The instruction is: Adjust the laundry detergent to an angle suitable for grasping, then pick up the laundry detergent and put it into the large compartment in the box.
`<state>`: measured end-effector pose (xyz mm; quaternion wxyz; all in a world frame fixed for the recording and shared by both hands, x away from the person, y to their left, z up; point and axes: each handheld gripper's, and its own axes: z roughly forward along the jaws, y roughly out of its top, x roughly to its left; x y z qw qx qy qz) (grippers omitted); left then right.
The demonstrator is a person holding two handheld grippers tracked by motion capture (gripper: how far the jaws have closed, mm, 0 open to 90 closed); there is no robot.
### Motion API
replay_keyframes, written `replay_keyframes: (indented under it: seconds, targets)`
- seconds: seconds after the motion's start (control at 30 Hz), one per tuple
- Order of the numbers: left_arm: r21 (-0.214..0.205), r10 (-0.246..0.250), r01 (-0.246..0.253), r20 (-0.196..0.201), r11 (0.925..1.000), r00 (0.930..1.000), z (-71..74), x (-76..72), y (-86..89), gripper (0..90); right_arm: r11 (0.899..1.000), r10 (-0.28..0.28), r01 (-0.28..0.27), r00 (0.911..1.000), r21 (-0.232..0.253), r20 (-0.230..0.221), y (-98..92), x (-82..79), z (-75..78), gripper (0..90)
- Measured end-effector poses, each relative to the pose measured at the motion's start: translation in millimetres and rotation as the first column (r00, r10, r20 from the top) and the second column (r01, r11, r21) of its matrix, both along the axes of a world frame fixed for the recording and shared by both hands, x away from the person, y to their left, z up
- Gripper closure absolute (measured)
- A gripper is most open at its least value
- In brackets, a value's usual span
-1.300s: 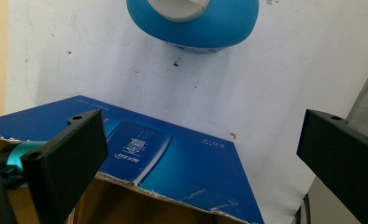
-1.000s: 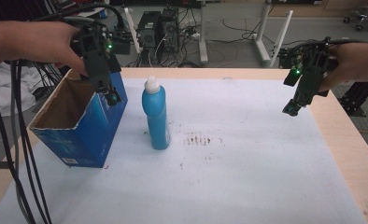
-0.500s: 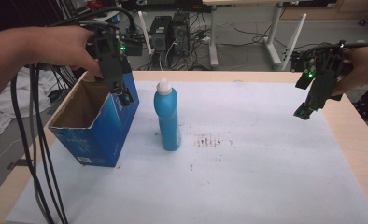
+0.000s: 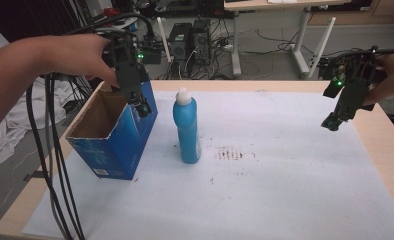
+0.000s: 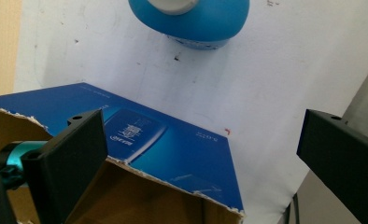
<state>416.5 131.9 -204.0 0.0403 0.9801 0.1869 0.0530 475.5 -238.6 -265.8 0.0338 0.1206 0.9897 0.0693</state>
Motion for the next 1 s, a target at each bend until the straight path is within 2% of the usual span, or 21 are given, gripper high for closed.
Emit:
replay_keyframes:
  seconds: [0.07,0.23,0.4,0.47,0.53,0.57,0.6,0.73,0.77,0.83,0.9,0.93,1.0]
  targets:
    - [-0.012,0.003,-0.003,0.007,0.9999,1.0000,3.5,-2.4,-0.8,1.7,1.000,-0.003,0.003,1.0000,0.013,0.007,-0.2,-1.1,1.1,2.3]
    - [-0.043,0.075,-0.074,0.008,0.9963,0.9972,11.9,-9.6,-1.6,1.8,1.000,0.007,-0.007,0.9999,0.010,0.015,-0.9,-3.2,3.5,2.3]
    - [-0.039,0.114,-0.114,0.001,0.9928,0.9935,12.1,-11.4,-3.6,1.8,1.000,0.000,0.000,0.9999,0.006,0.017,-1.4,-4.0,1.3,2.3]
    - [-0.033,0.143,-0.143,-0.011,0.9891,0.9897,11.1,-10.5,-4.7,1.8,1.000,0.008,-0.008,0.9998,0.007,0.017,-1.4,-3.6,0.8,2.3]
    - [-0.041,0.193,-0.193,-0.025,0.9802,0.9810,9.2,-8.0,-5.9,1.8,1.000,0.001,-0.001,0.9999,0.008,0.015,-1.4,-4.6,-0.8,2.3]
    - [-0.041,0.193,-0.193,-0.025,0.9802,0.9810,9.2,-8.0,-5.9,1.7,1.000,0.001,-0.001,0.9999,0.008,0.015,-1.4,-4.6,-0.8,2.3]
    - [-0.049,0.209,-0.211,-0.038,0.9764,0.9772,8.3,-7.1,-6.3,1.7,1.000,-0.001,0.001,0.9999,0.007,0.017,-1.5,-4.6,-1.0,2.3]
    - [-0.061,0.273,-0.278,-0.075,0.9587,0.9590,5.6,-5.2,-8.8,1.8,1.000,0.005,-0.005,0.9998,0.010,0.020,-2.1,-3.6,-1.6,2.3]
    - [-0.065,0.296,-0.302,-0.082,0.9512,0.9517,4.8,-4.9,-9.7,1.8,1.000,0.005,-0.005,0.9998,0.010,0.020,-2.1,-3.6,-1.6,2.3]
    - [-0.069,0.350,-0.357,-0.097,0.9316,0.9318,2.0,-3.5,-11.1,1.7,1.000,-0.005,0.005,0.9998,0.003,0.019,-2.3,-3.5,-1.1,2.3]
    - [-0.074,0.387,-0.396,-0.111,0.9153,0.9155,-1.4,-2.0,-12.4,1.7,1.000,0.000,0.000,0.9997,0.001,0.023,-2.3,-3.3,-1.7,2.3]
    - [-0.083,0.417,-0.427,-0.120,0.9003,0.9011,-3.6,-1.2,-13.5,1.8,1.000,-0.004,0.004,0.9997,0.001,0.023,-2.1,-4.0,-2.0,2.3]
    - [-0.094,0.462,-0.475,-0.132,0.8751,0.8772,-5.1,-0.1,-15.3,1.7,1.000,0.004,-0.004,0.9997,0.001,0.025,-2.1,-3.7,-1.6,2.3]
